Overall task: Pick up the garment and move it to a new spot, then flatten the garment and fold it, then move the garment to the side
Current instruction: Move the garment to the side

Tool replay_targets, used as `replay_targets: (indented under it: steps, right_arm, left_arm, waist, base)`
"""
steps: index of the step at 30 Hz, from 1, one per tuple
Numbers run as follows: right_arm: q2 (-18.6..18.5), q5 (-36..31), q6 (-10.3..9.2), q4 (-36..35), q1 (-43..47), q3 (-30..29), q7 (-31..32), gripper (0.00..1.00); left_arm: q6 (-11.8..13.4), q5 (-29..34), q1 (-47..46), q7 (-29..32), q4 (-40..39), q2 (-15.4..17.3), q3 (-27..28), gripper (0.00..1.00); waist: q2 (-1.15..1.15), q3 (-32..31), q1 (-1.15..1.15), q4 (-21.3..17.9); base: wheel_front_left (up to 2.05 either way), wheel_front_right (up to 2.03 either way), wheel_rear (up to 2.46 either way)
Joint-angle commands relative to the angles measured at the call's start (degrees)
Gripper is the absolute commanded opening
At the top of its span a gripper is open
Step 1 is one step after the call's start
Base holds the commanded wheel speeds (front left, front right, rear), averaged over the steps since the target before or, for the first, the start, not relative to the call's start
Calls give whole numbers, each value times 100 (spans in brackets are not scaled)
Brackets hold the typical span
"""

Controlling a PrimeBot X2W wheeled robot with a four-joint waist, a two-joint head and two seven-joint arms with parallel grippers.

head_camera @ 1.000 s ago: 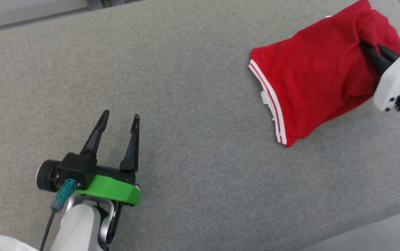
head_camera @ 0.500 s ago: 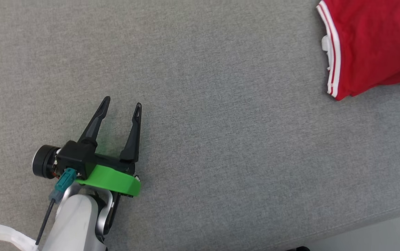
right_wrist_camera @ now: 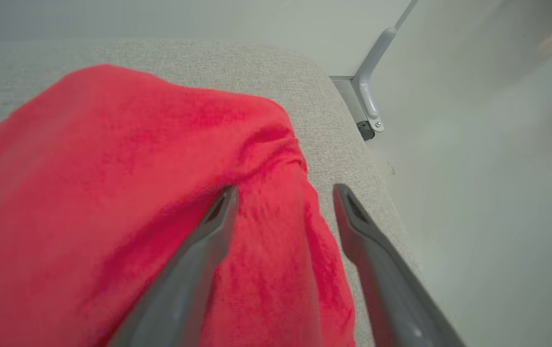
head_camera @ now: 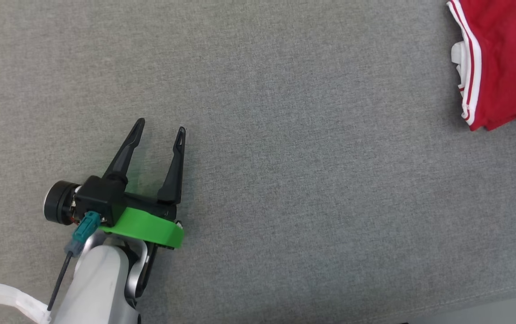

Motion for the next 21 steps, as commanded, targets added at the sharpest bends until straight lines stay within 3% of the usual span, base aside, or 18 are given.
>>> replay_targets:
  steps: [1,10,21]
  right_arm:
    - [11,-169,1,190,-122,21,-157,100]
    - [386,-770,0,527,-444,149,-1170,100]
    - [1004,-379,0,-754,457,448,-1560,100]
  left_arm:
    - [38,-46,-35,-57,26,-1,28,100]
    - [150,-266,322,-253,236,-24,258,100]
    - [431,-503,1043,-335,45,118,816,100]
  waist:
    - [0,-149,-1,42]
    - [0,-1026,-1,4]
    - [0,-2261,-1,-42]
  base:
    - [0,0,0]
    - [0,0,0]
    - [0,0,0]
